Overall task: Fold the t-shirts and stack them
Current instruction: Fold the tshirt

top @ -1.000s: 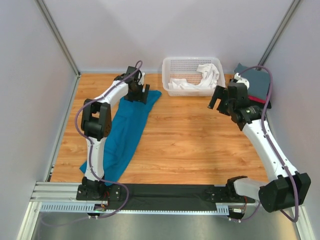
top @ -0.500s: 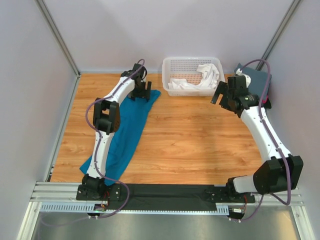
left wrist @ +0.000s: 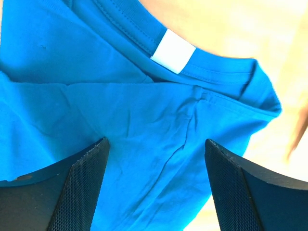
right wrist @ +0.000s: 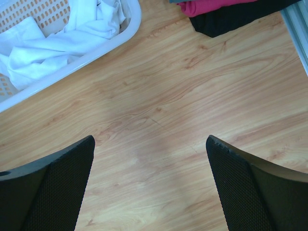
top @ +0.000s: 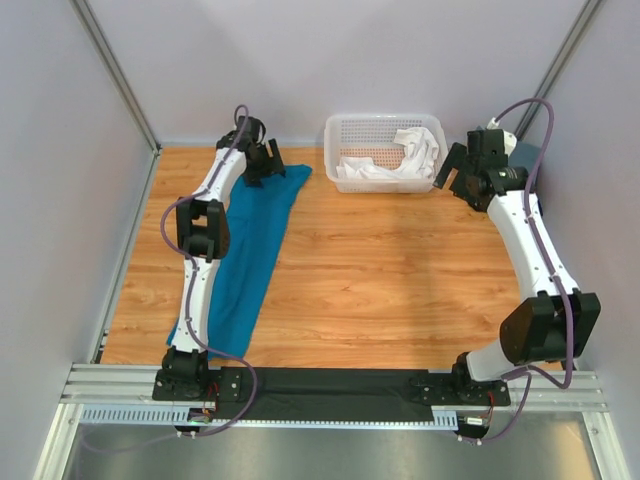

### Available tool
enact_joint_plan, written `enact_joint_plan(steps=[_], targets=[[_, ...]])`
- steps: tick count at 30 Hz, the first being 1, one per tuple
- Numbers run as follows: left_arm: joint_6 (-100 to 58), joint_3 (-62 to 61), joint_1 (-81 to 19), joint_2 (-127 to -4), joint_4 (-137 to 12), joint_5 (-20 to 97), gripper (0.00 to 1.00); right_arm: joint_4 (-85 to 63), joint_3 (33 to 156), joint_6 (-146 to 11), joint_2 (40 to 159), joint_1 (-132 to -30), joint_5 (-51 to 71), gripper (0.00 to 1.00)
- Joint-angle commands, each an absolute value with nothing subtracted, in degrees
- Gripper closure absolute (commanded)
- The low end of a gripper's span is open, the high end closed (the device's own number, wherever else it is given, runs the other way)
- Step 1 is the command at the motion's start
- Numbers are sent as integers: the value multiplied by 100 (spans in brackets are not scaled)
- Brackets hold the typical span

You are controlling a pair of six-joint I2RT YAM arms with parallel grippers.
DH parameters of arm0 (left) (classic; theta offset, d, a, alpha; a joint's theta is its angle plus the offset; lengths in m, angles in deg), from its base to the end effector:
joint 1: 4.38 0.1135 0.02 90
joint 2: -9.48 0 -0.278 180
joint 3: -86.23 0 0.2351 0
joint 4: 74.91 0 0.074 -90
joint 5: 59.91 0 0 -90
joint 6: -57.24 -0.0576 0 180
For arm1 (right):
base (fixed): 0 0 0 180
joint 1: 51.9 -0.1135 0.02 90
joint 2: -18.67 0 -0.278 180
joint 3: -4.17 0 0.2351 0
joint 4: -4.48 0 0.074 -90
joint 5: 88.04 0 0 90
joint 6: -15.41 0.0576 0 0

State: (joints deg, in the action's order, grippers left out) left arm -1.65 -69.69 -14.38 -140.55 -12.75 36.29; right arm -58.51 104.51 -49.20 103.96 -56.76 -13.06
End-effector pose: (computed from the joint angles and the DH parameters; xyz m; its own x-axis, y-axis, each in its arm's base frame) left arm 0.5579 -0.1047 0.1673 -0.8209 -0.3768 -0.4290 -0.2248 0.9039 -0.3638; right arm 0.3112 0.0115 0.3554 -0.6292 0.3621 -0.6877 0.3996 0.9097 0.1134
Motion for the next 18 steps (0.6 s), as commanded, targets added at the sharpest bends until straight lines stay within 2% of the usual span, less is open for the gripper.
enact_joint_plan(steps=[1, 7, 10, 18], targets=[[90, -7242, -1229, -14371, -2232, 3958, 13, -6048, 10825, -5051, 10576, -5620, -1491, 0], [2, -7463, -1106, -14380, -2997, 3871, 11, -6294, 11202, -5051, 10849, -5620, -1404, 0], [-391, -7340, -1088, -14003, -3148, 3897, 9, -6339, 11317, -5059, 10832, -5620, -1219, 0], [-1798, -5830, -1114, -11510, -3597, 3643, 6, -6137, 10843, -4998, 10138, -5620, -841, 0]])
